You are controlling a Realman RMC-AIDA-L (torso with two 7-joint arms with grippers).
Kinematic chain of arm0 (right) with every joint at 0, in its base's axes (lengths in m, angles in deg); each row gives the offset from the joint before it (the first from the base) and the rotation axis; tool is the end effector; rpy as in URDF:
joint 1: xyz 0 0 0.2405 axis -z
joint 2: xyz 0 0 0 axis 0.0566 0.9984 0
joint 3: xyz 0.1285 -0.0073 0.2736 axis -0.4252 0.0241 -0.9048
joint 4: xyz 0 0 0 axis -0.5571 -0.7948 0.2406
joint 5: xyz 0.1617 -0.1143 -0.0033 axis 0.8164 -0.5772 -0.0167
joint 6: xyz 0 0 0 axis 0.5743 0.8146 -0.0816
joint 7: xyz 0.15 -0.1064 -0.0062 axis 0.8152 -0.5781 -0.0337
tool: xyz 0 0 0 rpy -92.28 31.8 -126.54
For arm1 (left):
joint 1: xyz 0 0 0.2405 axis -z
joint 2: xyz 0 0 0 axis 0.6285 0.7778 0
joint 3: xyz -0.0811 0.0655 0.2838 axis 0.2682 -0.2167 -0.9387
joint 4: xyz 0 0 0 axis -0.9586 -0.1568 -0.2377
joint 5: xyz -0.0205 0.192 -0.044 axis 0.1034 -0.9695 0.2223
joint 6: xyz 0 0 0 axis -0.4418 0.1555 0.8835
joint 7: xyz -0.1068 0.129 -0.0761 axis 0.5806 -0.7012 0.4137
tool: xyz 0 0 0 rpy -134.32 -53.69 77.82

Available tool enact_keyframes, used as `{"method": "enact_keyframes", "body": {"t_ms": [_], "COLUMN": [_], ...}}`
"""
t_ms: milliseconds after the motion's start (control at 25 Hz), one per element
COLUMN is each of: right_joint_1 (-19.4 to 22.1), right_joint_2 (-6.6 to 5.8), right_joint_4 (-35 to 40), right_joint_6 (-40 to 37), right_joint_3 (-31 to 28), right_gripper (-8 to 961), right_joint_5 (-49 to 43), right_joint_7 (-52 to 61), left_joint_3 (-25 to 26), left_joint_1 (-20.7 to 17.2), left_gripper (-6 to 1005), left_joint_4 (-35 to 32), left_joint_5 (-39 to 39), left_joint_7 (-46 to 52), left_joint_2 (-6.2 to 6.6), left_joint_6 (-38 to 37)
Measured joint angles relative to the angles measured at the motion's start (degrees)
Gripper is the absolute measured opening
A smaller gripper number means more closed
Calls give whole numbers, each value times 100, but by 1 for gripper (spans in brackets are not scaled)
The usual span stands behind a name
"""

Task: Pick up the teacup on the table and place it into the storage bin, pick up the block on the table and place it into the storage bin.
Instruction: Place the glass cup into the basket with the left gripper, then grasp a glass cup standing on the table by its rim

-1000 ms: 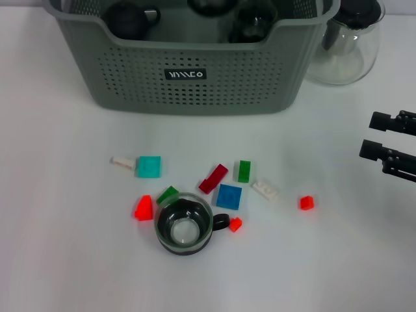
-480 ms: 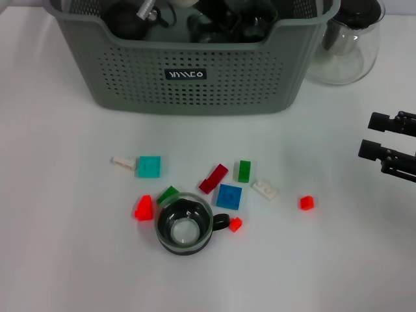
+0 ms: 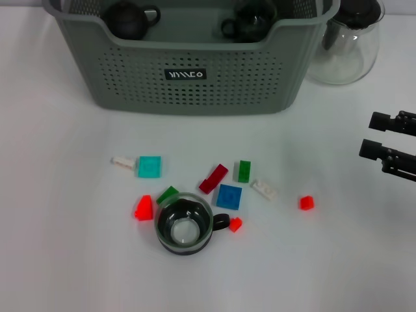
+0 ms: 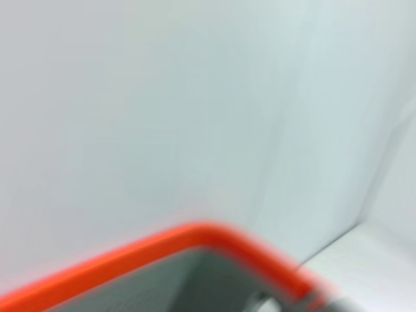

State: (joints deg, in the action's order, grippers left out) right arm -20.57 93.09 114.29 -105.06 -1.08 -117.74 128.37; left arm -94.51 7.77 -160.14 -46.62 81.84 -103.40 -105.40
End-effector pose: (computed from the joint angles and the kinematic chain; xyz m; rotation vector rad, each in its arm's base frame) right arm 0.3096 0.2834 -0.0059 -2.6074 0.5834 0.8934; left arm -0.0980 0.4735 -0.0052 -2.4654 -0.7087 -0.5940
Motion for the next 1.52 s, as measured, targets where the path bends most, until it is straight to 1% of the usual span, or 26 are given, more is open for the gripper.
{"method": "enact_keyframes", "body": {"t_ms": [80, 120, 160, 240, 280, 320, 360, 400, 440, 480, 560, 680, 760, 960, 1040, 1080, 1200, 1400, 1520], "right_joint_1": [-3, -4, -5, -19, -32, -41, -47, -54, -59, -66, -82, -112, -128, -145, -145, -143, -144, -148, -149], "right_joint_2": [0, 0, 0, 0, -1, -6, -10, -15, -18, -19, -21, -27, -28, -30, -34, -35, -38, -49, -63], "right_joint_4": [1, 3, 5, 6, 6, 6, 5, 4, 4, 4, 5, 0, -1, -48, -60, -74, -122, -129, -130], "right_joint_6": [4, 6, 8, 9, 10, 9, 10, 12, 12, 11, 11, 19, 28, 78, 104, 123, 152, 161, 161], "right_joint_3": [-7, -8, -9, -10, -10, -11, -11, -10, -11, -10, -12, -25, -27, -38, -43, -45, -45, -50, -55], "right_gripper": [612, 612, 612, 612, 612, 612, 612, 612, 612, 612, 612, 612, 612, 612, 612, 612, 612, 612, 612], "right_joint_5": [4, 5, 5, 5, 5, 5, 5, 5, 4, 5, 5, 2, -2, -5, -5, -5, -5, -5, -4], "right_joint_7": [0, 0, 0, 3, 9, 20, 27, 29, 34, 39, 48, 56, 58, 68, 69, 70, 70, 71, 71], "left_joint_3": [201, 403, 701, 1440, 1808, 2050, 2212, 2242, 2242, 2186, 2012, 1664, 1335, 591, 392, 348, 301, 275, 251], "left_joint_1": [-593, -825, -1018, -1290, -1406, -1538, -1687, -1865, -1988, -2154, -2349, -2393, -2411, -2589, -2557, -2520, -2287, -2208, -2197], "left_gripper": [415, 437, 439, 442, 443, 445, 446, 446, 447, 447, 448, 450, 450, 453, 454, 454, 456, 456, 453], "left_joint_4": [-242, -233, -131, 101, 217, 267, 281, 242, 189, 128, 127, 418, 639, 849, 1142, 1299, 2145, 2668, 2839], "left_joint_5": [1462, 2011, 2537, 3168, 3306, 3333, 3254, 3013, 2822, 2339, 1450, 666, 271, 63, 5, -26, -212, -247, -275], "left_joint_7": [-765, -1087, -1431, -1963, -2215, -2452, -2680, -2940, -3121, -3434, -3923, -4368, -4801, -5448, -5639, -5730, -6189, -6714, -6890], "left_joint_2": [84, 119, 138, 140, 143, 143, 131, 92, 64, 1, -92, -119, -119, -121, -123, -122, -123, -123, -124], "left_joint_6": [-662, -1051, -1600, -2682, -3191, -3584, -3874, -4039, -4099, -4087, -4049, -4019, -4011, -4009, -3932, -3887, -3428, -2987, -2788]}}
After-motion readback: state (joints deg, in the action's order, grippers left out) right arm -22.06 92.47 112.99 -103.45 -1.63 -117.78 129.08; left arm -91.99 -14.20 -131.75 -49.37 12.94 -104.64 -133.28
